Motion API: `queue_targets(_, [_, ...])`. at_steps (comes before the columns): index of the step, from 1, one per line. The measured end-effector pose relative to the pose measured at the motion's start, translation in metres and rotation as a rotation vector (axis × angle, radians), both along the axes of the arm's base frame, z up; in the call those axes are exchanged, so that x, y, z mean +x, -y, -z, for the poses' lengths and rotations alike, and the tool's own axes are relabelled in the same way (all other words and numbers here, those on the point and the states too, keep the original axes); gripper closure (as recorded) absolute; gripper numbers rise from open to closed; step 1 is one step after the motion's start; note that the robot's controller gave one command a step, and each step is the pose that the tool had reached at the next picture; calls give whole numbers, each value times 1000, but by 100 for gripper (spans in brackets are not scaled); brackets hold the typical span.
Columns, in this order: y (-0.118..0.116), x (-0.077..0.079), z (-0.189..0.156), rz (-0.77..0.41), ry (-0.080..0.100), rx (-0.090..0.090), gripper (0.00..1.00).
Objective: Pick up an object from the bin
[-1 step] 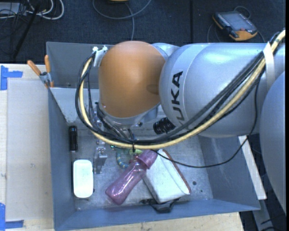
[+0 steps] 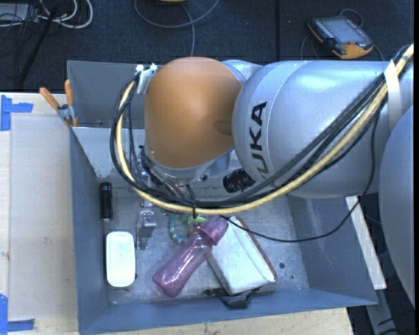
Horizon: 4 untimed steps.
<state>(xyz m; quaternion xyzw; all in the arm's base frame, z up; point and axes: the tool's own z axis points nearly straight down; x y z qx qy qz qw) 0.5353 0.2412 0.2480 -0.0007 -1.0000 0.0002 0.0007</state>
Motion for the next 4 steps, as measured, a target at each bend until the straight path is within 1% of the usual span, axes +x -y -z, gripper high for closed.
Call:
queue_targets(1, [39,-28,113,154,-5,-3,100])
queue_targets(2, [38,-26,111,156,-2,-1,0])
queue_targets(4, [37,-27,114,150,2,0,0])
